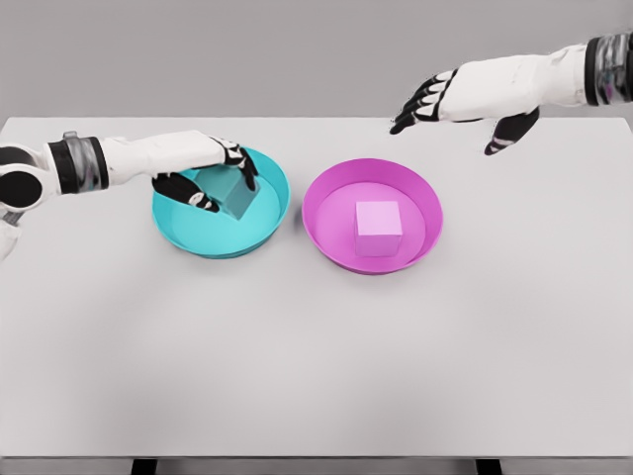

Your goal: Place the blocks in the corresponding plates according to their colors

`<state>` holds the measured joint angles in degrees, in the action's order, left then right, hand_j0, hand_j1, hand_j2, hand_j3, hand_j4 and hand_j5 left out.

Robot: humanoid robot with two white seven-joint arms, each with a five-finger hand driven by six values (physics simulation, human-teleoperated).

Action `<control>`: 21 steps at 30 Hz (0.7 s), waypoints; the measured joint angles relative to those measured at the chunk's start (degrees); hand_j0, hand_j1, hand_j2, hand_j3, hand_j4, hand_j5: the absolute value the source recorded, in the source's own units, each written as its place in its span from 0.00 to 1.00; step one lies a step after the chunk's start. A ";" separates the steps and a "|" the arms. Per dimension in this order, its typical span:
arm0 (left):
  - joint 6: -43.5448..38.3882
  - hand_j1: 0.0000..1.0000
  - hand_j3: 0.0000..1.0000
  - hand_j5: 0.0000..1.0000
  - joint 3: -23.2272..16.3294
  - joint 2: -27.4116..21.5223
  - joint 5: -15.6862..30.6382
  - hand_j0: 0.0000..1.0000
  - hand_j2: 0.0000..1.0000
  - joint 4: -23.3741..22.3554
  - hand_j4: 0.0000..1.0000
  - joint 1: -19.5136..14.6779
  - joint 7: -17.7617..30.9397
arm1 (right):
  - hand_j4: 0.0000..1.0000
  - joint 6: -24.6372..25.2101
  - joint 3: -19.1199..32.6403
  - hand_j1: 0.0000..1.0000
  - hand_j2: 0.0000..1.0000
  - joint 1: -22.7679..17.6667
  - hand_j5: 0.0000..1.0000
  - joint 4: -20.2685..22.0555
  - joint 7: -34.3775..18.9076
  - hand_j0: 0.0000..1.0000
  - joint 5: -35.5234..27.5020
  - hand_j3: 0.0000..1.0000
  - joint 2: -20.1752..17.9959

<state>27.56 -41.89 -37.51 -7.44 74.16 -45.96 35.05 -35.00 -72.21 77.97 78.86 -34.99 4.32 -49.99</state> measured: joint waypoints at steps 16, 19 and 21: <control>-0.43 0.79 0.79 0.79 0.62 4.02 -0.27 0.79 0.79 -11.20 0.79 -0.18 -0.02 | 1.00 -0.15 2.30 1.00 1.00 -5.11 1.00 0.71 -0.04 1.00 -2.34 1.00 -6.30; -0.45 0.93 0.93 0.93 0.65 4.08 -0.26 0.93 0.93 -11.56 0.93 -0.18 -0.03 | 1.00 -0.16 2.86 1.00 1.00 -5.20 1.00 -0.61 -0.04 1.00 -3.36 1.00 -7.89; -0.43 0.98 0.98 0.98 0.68 3.97 -0.17 0.98 0.98 -11.54 0.98 -0.18 -0.03 | 1.00 -0.16 4.12 1.00 1.00 -5.20 1.00 -2.31 -0.04 1.00 -3.64 1.00 -8.44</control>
<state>27.13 -41.21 -33.54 -7.61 62.62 -46.14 35.02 -35.16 -68.09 72.77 76.55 -35.03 0.68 -58.43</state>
